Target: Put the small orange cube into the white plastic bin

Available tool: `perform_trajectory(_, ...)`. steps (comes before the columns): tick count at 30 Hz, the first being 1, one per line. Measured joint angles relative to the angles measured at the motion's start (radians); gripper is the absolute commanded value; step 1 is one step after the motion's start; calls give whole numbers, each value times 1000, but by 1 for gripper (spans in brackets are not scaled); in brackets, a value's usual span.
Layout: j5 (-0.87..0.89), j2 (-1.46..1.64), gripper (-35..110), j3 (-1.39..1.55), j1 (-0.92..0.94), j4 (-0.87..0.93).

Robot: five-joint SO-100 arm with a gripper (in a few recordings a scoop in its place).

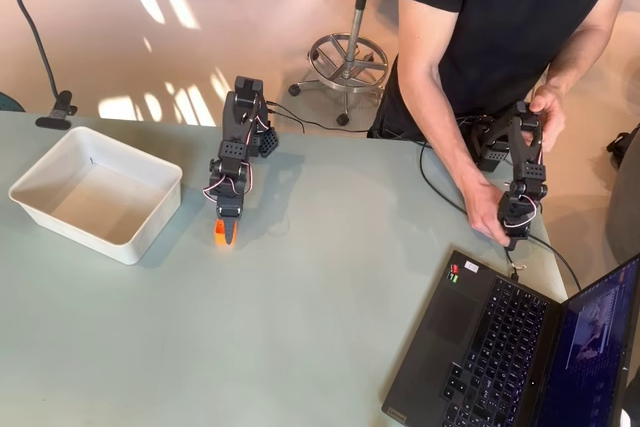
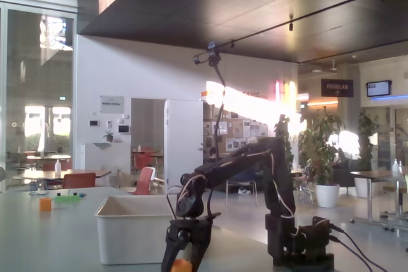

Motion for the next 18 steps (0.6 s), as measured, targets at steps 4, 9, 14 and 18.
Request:
perform_trajectory(4, -8, -2, 19, -12, 5, -2)
perform_trajectory(9, -9, -2, 18, -12, 5, 0)
perform_trajectory(14, -11, 97, 18, -11, 20, 26)
perform_trajectory(18, -8, 291, 18, -11, 49, 91)
